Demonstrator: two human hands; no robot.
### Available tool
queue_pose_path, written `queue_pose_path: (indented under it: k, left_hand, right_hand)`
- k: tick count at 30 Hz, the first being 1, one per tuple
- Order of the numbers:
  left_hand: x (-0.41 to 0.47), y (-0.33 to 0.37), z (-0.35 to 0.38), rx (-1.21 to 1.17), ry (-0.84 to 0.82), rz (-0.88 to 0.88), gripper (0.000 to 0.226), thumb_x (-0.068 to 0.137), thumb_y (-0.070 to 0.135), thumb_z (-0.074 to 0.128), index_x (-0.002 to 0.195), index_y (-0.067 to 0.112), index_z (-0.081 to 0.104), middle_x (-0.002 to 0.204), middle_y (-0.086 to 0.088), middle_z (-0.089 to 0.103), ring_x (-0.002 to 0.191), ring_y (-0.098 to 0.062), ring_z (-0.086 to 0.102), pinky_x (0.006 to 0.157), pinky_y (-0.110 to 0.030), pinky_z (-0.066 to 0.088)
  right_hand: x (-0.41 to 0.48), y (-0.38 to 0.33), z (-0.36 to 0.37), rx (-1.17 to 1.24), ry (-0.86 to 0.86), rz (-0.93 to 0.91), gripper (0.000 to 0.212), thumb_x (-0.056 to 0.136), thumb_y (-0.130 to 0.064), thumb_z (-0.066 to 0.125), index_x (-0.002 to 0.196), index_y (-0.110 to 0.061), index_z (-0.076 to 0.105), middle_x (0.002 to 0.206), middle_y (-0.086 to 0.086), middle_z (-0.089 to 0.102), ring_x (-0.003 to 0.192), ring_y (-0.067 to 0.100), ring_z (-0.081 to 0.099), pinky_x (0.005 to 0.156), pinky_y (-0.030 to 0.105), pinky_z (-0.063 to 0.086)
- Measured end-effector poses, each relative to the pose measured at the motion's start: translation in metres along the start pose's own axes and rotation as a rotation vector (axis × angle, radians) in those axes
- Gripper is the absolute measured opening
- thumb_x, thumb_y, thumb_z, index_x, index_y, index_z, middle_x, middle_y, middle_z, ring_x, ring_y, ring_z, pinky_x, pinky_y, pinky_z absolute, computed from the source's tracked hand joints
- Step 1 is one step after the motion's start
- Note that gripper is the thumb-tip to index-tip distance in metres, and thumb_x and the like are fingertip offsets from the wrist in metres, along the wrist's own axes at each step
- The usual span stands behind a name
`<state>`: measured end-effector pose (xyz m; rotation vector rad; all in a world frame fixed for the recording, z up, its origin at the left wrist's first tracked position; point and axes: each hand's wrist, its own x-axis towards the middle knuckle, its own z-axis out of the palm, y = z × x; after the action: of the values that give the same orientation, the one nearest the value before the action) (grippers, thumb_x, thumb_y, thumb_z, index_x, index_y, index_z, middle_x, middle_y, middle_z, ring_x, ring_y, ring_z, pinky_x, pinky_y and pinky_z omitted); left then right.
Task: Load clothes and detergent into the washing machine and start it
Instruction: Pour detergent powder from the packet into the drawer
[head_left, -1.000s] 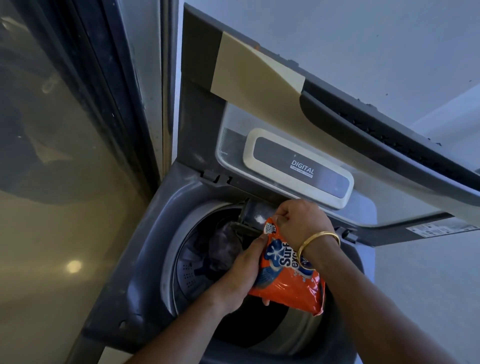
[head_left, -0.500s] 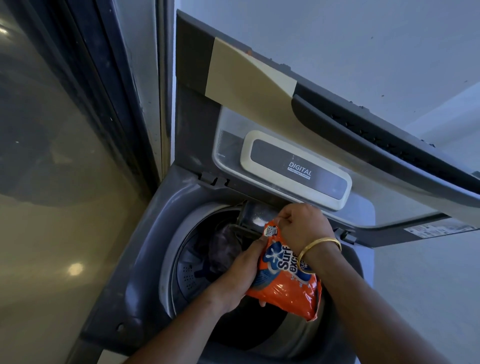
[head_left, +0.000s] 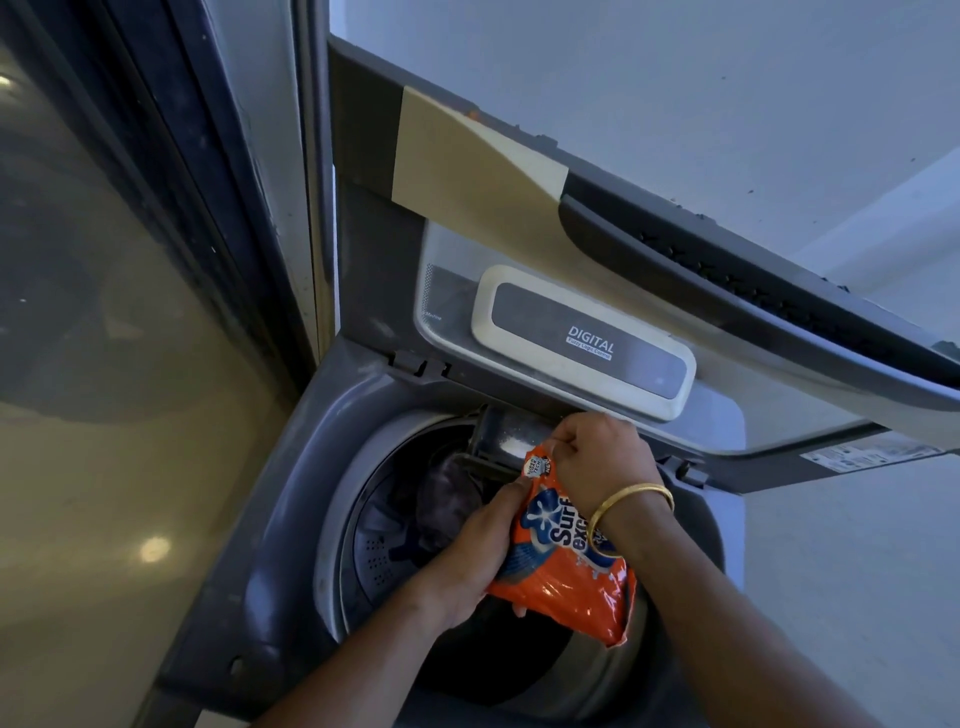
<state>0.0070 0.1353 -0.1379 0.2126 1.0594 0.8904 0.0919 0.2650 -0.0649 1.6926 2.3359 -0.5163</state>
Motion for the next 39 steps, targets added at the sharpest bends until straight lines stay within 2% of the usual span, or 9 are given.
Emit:
queue_pose_path:
  k: [8, 12, 16, 20, 24, 29, 33, 36, 39]
  left_hand:
    - [-0.004, 0.004, 0.002, 0.008, 0.008, 0.010, 0.058, 0.116, 0.064, 0.035, 0.131, 0.021, 0.071, 0.107, -0.009, 0.086, 0.078, -0.020, 0.080, 0.044, -0.027, 0.050]
    - [-0.004, 0.002, 0.001, 0.016, 0.015, 0.008, 0.060, 0.116, 0.064, 0.037, 0.134, 0.019, 0.071, 0.115, -0.018, 0.086, 0.078, -0.021, 0.080, 0.044, -0.027, 0.050]
    - [-0.007, 0.004, 0.002, 0.027, 0.018, 0.009, 0.061, 0.115, 0.066, 0.036, 0.135, 0.021, 0.072, 0.118, -0.016, 0.086, 0.082, -0.022, 0.081, 0.049, -0.030, 0.051]
    - [-0.010, 0.008, 0.002, 0.040, 0.035, 0.008, 0.060, 0.115, 0.065, 0.037, 0.131, 0.020, 0.073, 0.102, -0.007, 0.086, 0.074, -0.018, 0.079, 0.045, -0.027, 0.050]
    - [-0.012, 0.011, 0.003, 0.043, 0.031, 0.003, 0.060, 0.116, 0.065, 0.037, 0.128, 0.019, 0.074, 0.098, -0.007, 0.085, 0.071, -0.017, 0.078, 0.043, -0.026, 0.049]
    - [-0.015, 0.015, 0.008, 0.051, 0.025, -0.001, 0.057, 0.116, 0.064, 0.037, 0.119, 0.023, 0.076, 0.096, -0.005, 0.085, 0.071, -0.017, 0.078, 0.044, -0.026, 0.049]
    - [-0.016, 0.013, 0.009, 0.053, 0.031, 0.002, 0.060, 0.116, 0.064, 0.037, 0.130, 0.018, 0.074, 0.097, -0.005, 0.086, 0.071, -0.016, 0.079, 0.044, -0.026, 0.049]
    - [-0.017, 0.015, 0.008, 0.057, 0.040, 0.010, 0.057, 0.116, 0.063, 0.038, 0.122, 0.022, 0.077, 0.104, -0.014, 0.087, 0.074, -0.018, 0.078, 0.045, -0.026, 0.048]
    - [-0.017, 0.015, 0.009, 0.067, 0.039, 0.020, 0.056, 0.116, 0.063, 0.038, 0.122, 0.023, 0.077, 0.104, -0.011, 0.087, 0.074, -0.018, 0.078, 0.045, -0.027, 0.049]
  right_hand:
    - [-0.001, 0.000, -0.003, 0.005, 0.013, 0.004, 0.019, 0.104, -0.027, 0.060, 0.091, -0.024, 0.073, 0.086, -0.002, 0.071, 0.076, 0.017, 0.066, 0.070, 0.037, 0.060]
    - [-0.002, 0.000, -0.004, 0.026, 0.010, 0.011, 0.019, 0.104, -0.026, 0.060, 0.091, -0.023, 0.074, 0.088, 0.000, 0.071, 0.077, 0.017, 0.065, 0.069, 0.034, 0.056]
    - [-0.004, 0.000, -0.004, 0.062, 0.023, 0.012, 0.019, 0.105, -0.027, 0.061, 0.091, -0.023, 0.075, 0.088, -0.001, 0.072, 0.078, 0.016, 0.067, 0.074, 0.039, 0.063]
    - [-0.004, 0.000, -0.007, 0.064, 0.005, 0.027, 0.019, 0.105, -0.027, 0.061, 0.093, -0.022, 0.075, 0.088, -0.002, 0.070, 0.079, 0.016, 0.066, 0.073, 0.036, 0.061]
    - [-0.003, -0.001, -0.007, 0.072, -0.004, 0.039, 0.018, 0.105, -0.028, 0.061, 0.095, -0.023, 0.075, 0.090, -0.001, 0.071, 0.080, 0.016, 0.066, 0.074, 0.036, 0.060]
    - [-0.005, 0.003, -0.008, 0.092, 0.004, 0.061, 0.019, 0.105, -0.028, 0.061, 0.094, -0.022, 0.075, 0.091, -0.001, 0.072, 0.080, 0.016, 0.068, 0.077, 0.038, 0.063]
    - [-0.006, 0.006, -0.006, 0.082, 0.003, 0.062, 0.019, 0.105, -0.026, 0.061, 0.094, -0.022, 0.076, 0.090, -0.001, 0.071, 0.079, 0.015, 0.066, 0.074, 0.036, 0.061]
    - [-0.004, 0.005, -0.006, 0.083, -0.004, 0.059, 0.018, 0.105, -0.027, 0.060, 0.095, -0.023, 0.075, 0.088, -0.004, 0.068, 0.079, 0.014, 0.065, 0.072, 0.033, 0.057]
    - [-0.005, 0.004, -0.005, 0.090, 0.018, 0.050, 0.020, 0.105, -0.026, 0.060, 0.093, -0.023, 0.074, 0.087, -0.003, 0.070, 0.078, 0.013, 0.064, 0.071, 0.033, 0.057]
